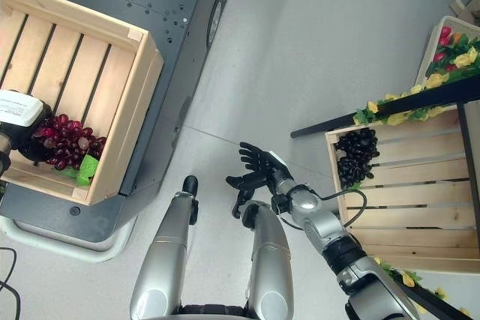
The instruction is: Pick up the fruits from the basket on one side to the basket on the other side
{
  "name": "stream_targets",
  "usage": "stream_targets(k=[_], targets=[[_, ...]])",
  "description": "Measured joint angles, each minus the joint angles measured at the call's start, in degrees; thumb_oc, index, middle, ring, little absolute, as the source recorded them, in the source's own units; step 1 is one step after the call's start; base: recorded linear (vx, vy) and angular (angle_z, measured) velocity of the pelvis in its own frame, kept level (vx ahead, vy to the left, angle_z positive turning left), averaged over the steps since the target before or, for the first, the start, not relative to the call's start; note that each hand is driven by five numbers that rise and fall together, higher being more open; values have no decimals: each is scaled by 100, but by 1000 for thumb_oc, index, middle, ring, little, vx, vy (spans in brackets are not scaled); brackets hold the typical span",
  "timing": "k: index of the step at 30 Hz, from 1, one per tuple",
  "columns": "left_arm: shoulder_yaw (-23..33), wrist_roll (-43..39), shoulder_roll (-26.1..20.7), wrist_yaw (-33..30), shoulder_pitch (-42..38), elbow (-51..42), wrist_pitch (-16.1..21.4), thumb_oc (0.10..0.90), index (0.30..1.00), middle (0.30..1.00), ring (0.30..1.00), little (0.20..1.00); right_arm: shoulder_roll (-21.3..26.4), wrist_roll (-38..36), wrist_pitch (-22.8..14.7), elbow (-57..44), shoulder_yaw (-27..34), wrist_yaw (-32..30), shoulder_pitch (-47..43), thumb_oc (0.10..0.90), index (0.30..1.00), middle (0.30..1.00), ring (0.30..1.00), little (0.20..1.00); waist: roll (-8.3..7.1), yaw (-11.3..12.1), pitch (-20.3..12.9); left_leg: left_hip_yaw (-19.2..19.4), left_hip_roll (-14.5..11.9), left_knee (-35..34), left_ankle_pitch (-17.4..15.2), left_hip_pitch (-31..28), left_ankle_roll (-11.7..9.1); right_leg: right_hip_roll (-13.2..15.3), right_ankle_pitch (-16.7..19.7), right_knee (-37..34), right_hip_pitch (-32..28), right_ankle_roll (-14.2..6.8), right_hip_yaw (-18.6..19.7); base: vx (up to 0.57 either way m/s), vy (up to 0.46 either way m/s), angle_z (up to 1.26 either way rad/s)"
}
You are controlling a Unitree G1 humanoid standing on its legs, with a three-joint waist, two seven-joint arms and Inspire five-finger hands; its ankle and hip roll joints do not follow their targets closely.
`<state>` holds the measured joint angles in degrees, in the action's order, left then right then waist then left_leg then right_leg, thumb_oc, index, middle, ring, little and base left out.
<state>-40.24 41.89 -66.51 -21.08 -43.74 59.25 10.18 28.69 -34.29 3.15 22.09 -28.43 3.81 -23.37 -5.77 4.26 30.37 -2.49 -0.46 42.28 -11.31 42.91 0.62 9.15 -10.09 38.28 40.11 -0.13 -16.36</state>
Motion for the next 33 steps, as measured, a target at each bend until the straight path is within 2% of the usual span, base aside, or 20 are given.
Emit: stream_targets(k=[5,12,13,14,19,23,28,33], targets=[[-213,8,1,-91,-198,79,-144,800,900,900,900,900,8,-1,-106,0,0,-6,1,800,900,900,900,900,-26,-10,-1,-24,-12,15,2,60,-6,-33,-16,27,52,28,-14,-2,0,2],[-223,9,2,42,-429,232,-158,800,900,900,900,900,7,-72,-205,0,-10,-10,-51,800,900,900,900,900,-42,-10,-3,-71,-63,126,-2,209,-47,-69,-53,108,186,83,-54,0,0,0],[-223,7,2,47,-437,250,-164,563,545,545,545,545,6,-127,-213,0,-10,-11,-36,800,900,900,900,900,-46,-15,-3,-83,-70,126,-1,215,-48,-78,-58,105,186,84,-70,0,0,0],[-222,7,2,46,-447,252,-169,400,300,300,300,300,6,-209,-219,0,-10,-11,-19,800,900,900,900,900,-47,-16,-3,-95,-73,126,0,222,-51,-87,-61,102,186,85,-83,-14,-18,3],[-236,5,-8,-89,-492,311,-99,400,300,300,300,300,6,-223,-290,0,-10,-14,31,800,900,900,900,900,-49,-5,-4,-160,-80,124,9,247,-64,-113,-68,91,186,109,-137,-9,-6,3],[-334,146,-56,-461,-489,537,231,400,300,300,300,300,5,-271,-364,0,2,-16,18,800,900,900,900,900,-68,-9,-5,-157,-85,125,16,237,-82,-117,-59,93,178,118,-136,0,0,0],[-340,266,-189,-791,-255,385,324,400,300,300,300,300,-43,-271,-364,1,3,-16,69,800,900,900,900,900,-198,10,-8,-138,-84,115,8,58,-124,-111,-46,81,6,94,-121,0,0,0],[-158,517,-197,-1047,211,186,556,400,300,300,300,300,-49,-271,-364,1,28,-16,176,800,900,900,900,900,-311,42,-8,41,-155,34,-45,-408,-52,-98,-55,-27,-409,101,-35,-7,-11,-9]])
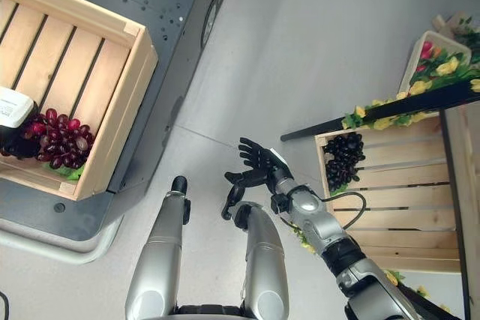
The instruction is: Pick up the fruits from the basket on one side to the basket on the other side
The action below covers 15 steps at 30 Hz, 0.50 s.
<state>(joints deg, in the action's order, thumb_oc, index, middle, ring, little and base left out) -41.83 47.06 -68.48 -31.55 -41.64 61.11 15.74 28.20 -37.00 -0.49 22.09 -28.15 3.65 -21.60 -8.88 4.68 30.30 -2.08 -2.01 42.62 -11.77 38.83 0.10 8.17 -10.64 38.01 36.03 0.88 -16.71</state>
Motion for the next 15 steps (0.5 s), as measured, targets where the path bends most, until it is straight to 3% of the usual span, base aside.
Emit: stream_targets(k=[5,15], targets=[[184,240,-13,-288,218,-524,167,400,300,300,300,300,-24,0,2,-7,7,0,192,800,900,900,900,900,2,42,2,134,2,-182,-21,-537,30,30,4,-114,-435,-29,91,19,-3,-10],[1130,283,-182,-509,1282,-965,288,400,300,300,300,300,-195,0,70,-5,104,1,538,800,900,900,900,900,101,21,50,462,-48,-915,21,-1912,-40,-38,-8,-560,-1506,-96,311,31,-19,-14]])
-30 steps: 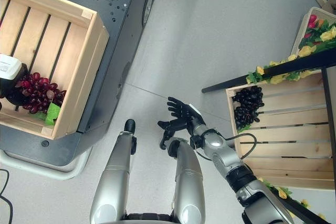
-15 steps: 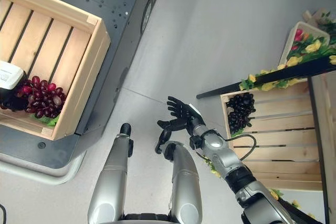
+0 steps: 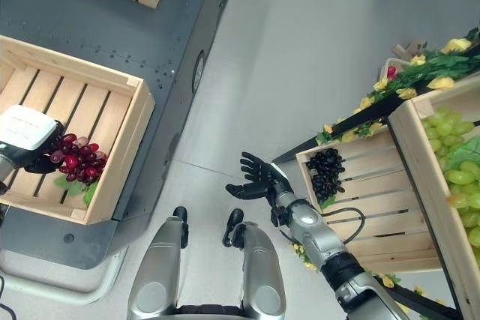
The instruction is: Pick up the fruits from the basket on one side to the basket on the other side
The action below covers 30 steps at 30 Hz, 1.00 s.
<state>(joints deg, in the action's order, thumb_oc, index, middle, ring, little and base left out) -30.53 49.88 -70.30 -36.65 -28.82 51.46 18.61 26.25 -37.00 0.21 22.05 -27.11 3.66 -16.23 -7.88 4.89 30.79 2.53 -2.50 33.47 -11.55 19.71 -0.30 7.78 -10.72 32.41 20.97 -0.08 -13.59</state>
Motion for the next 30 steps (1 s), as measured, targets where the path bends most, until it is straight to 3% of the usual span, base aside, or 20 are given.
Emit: stream_targets(k=[6,9,14,17,23,26,30], targets=[[443,28,-265,-328,219,-416,127,400,300,300,300,300,3,-1,1,-12,157,0,323,800,900,900,900,900,260,76,-38,62,-13,-518,69,-599,-19,-83,58,-469,-549,-77,22,86,-72,-5],[650,192,-301,-370,222,-600,218,400,300,300,300,300,18,-1,13,-14,229,-2,428,800,900,900,900,900,520,81,-72,70,-2,-888,147,-946,-23,-124,145,-783,-846,-152,30,81,-92,-4],[729,211,-383,-403,220,-813,316,400,300,300,300,300,107,-2,40,-114,229,7,467,800,900,900,900,900,810,77,-305,60,8,-1589,301,-1483,-59,-232,265,-1363,-1306,-182,26,68,-96,-4],[749,207,-513,-492,197,-890,389,400,300,300,300,300,212,-2,41,-235,231,14,459,800,900,900,900,900,863,65,-383,-21,18,-1889,373,-1701,-77,-275,314,-1604,-1491,-187,16,68,-107,-2],[845,98,-545,-654,153,-1122,614,400,300,300,300,300,239,-6,39,-283,232,50,449,800,900,900,900,900,876,83,-902,-96,8,-2586,552,-2110,-88,-380,473,-2280,-1893,-235,-18,63,-107,2],[841,100,-737,-699,59,-1510,743,400,300,300,300,300,266,-105,39,-481,232,377,406,800,900,900,900,900,838,74,-1096,-142,12,-2910,658,-2307,-75,-435,639,-2740,-2165,-285,-75,36,-68,6],[264,103,-977,-837,-778,-1737,805,400,300,300,300,300,269,-253,44,-847,163,731,97,800,900,900,900,900,828,76,-1272,-156,42,-3168,746,-2478,-64,-478,912,-3341,-2485,-326,-76,18,-64,3]])
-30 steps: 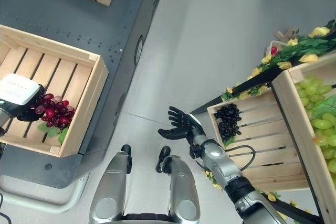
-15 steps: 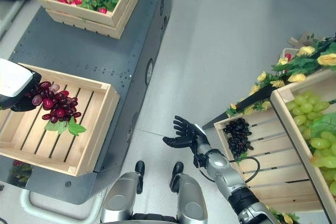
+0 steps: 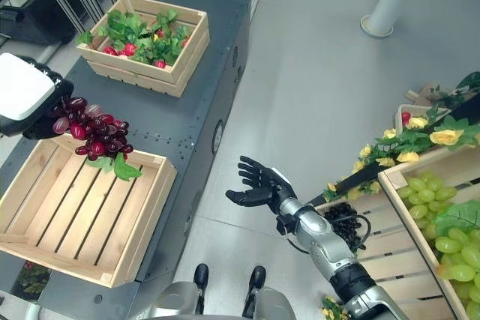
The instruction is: Pick up the fruits from the basket on one side to the basket on the other side
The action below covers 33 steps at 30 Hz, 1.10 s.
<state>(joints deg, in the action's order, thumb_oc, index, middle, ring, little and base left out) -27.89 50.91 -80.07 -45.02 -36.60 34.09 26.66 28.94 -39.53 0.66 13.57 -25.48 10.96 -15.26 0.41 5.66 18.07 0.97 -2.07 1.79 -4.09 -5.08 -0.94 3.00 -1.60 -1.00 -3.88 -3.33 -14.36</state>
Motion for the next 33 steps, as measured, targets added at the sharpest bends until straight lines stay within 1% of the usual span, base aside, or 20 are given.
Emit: stream_targets(k=[1,3,4,5,7,8,10,12,14,17,19,20,21,22,24,28,33], targets=[[-238,0,-45,-46,-292,-34,-2,400,300,300,300,300,-4,-171,1,-78,-2,47,-120,800,900,900,900,900,4,-1,-54,-1,13,-76,34,-23,15,-3,76,-145,-59,-15,0,7,-51,-2],[-688,3,-71,-153,-833,-70,0,400,300,300,300,300,-18,-330,1,-170,-38,108,-353,800,900,900,900,900,-2,-5,-277,4,36,-269,130,-28,30,-9,215,-399,-84,-25,5,-6,-47,-1],[-830,3,-76,-173,-1001,-72,1,400,300,300,300,300,-19,-392,5,-189,-39,122,-413,800,900,900,900,900,2,-2,-297,6,38,-297,147,-44,26,-7,225,-408,-86,-25,8,-24,-38,0],[-1179,3,-111,-205,-1444,-81,1,400,300,300,300,300,-23,-439,20,-250,-53,146,-574,800,900,900,900,900,2,-11,-327,4,40,-356,178,-75,17,-10,230,-407,-91,-22,8,-32,-39,-3],[-1524,-1,-111,-281,-1891,-88,1,400,300,300,300,300,-36,-621,32,-305,-106,166,-740,800,900,900,900,900,4,-29,-391,17,39,-364,178,-77,17,-9,231,-407,-83,-23,18,-40,-46,-3],[-1892,-3,-111,-287,-2319,-90,2,400,300,300,300,300,-34,-672,66,-323,-181,166,-881,800,900,900,900,900,5,-42,-429,23,38,-367,180,-80,15,-10,231,-407,-81,-23,25,-31,-33,-2],[-2160,-6,-111,-287,-2686,-110,2,400,300,300,300,300,-56,-819,120,-329,-247,166,-1042,800,900,900,900,900,10,-60,-438,29,37,-367,184,-80,11,-11,233,-407,-78,-26,32,-36,-37,-2],[-2501,-225,-108,-288,-3154,-235,2,400,300,300,300,300,-75,-823,196,-346,-337,164,-1278,800,900,900,900,900,15,-121,-441,34,35,-369,207,-71,-3,-16,241,-407,-62,-21,61,-49,-68,-2],[-2673,-242,-101,-285,-3427,-266,-2,400,300,300,300,300,-74,-832,278,-366,-394,161,-1428,800,900,900,900,900,19,-147,-443,71,24,-368,209,-74,-6,-29,253,-407,-49,-10,104,-41,-56,-9],[-2969,-339,41,-272,-3708,-363,-28,400,300,300,300,300,-27,-869,404,-441,-417,143,-1533,800,900,900,900,900,105,-168,-502,87,19,-374,209,-61,-6,-35,275,-407,-16,-2,129,-39,-38,-8],[-3043,-361,153,-232,-3762,-454,-32,400,300,300,300,300,-29,-878,495,-492,-431,9,-1620,800,900,900,900,900,181,-188,-548,89,18,-381,209,-66,-6,-39,282,-406,-2,-2,156,-23,-22,-7],[-3068,-410,291,-205,-3788,-484,-32,400,300,300,300,300,-14,-889,565,-485,-456,-121,-1734,800,900,900,900,900,228,-216,-577,91,17,-386,209,-71,-6,-40,285,-406,-1,-2,160,0,0,0],[-3102,-434,318,-184,-3818,-490,-32,400,300,300,300,300,-13,-901,587,-481,-473,-169,-1793,800,900,900,900,900,239,-226,-584,95,16,-387,209,-72,-6,-43,287,-406,-1,-1,163,0,0,0],[-3158,-459,398,-160,-3874,-470,-32,400,300,300,300,300,-11,-1057,619,-479,-507,-284,-1945,800,900,900,900,900,255,-293,-594,100,14,-387,209,-81,-6,-54,290,-406,-5,2,166,-2,-13,-6],[-3163,-462,524,-61,-3882,-445,-32,400,300,300,300,300,-16,-1057,620,-481,-529,-414,-2210,800,900,900,900,900,269,-359,-602,114,5,-393,209,-125,-7,-61,299,-406,-23,7,229,-2,-12,-16],[-3387,-463,845,59,-4048,-194,-27,400,300,300,300,300,21,-1055,619,-479,-534,-820,-2733,800,900,900,900,900,272,-464,-604,125,-6,-453,218,-221,-20,-65,329,-406,-33,5,326,2,-3,-14],[-3461,-466,1260,121,-4210,127,11,400,300,300,300,300,160,-1050,618,-476,-534,-1172,-3065,800,900,900,900,900,274,-536,-605,126,-4,-460,223,-240,-27,-63,343,-406,-38,2,355,2,2,-3]])
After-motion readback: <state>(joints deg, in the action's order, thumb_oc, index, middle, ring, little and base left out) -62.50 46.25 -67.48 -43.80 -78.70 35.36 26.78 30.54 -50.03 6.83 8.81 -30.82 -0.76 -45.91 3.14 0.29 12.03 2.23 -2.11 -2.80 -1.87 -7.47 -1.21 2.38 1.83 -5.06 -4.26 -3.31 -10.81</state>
